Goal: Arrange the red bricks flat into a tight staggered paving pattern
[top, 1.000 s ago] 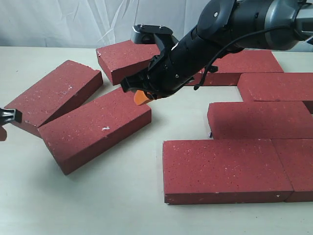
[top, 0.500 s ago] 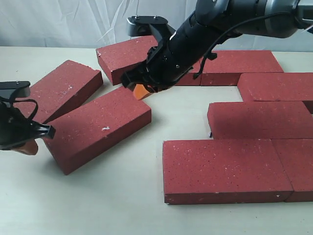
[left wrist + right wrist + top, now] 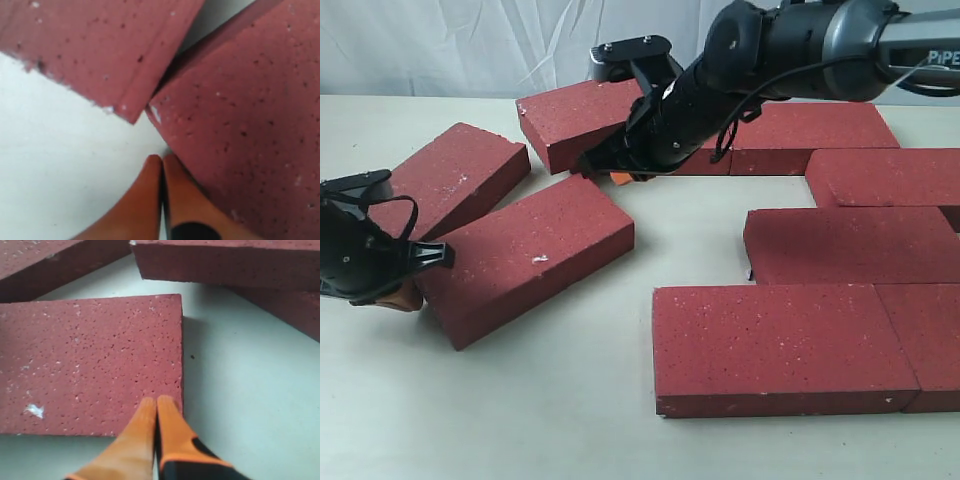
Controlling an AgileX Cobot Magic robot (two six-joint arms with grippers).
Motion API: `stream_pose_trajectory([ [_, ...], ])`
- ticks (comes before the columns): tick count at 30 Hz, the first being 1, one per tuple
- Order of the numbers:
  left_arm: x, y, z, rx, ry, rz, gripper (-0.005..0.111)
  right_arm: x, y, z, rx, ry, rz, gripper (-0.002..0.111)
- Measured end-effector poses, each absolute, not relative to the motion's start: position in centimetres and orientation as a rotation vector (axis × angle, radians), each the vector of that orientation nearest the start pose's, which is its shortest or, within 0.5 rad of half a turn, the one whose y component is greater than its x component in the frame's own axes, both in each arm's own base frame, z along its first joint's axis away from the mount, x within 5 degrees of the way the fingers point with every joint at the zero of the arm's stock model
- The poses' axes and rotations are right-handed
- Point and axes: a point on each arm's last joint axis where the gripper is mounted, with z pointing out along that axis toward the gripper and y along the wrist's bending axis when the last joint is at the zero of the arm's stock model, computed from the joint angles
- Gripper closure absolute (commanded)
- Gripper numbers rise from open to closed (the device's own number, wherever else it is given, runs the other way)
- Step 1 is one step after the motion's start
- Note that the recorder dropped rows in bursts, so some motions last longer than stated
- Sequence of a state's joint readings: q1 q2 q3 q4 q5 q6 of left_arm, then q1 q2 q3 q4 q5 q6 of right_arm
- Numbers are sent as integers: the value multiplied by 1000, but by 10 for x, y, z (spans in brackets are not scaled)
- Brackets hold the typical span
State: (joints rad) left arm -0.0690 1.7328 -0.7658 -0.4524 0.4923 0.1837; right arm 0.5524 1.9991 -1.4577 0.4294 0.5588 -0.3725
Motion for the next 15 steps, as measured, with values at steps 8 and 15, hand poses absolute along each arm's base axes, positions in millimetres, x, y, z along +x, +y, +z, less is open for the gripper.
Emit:
stream_pose_trajectory([
  [8,287,-39,131,-326,2818,-396,107,375,247,173,-730,2460,417,109],
  [15,294,-40,133,-466,2732,-436,107,379,246,164,-661,2474,386,109],
])
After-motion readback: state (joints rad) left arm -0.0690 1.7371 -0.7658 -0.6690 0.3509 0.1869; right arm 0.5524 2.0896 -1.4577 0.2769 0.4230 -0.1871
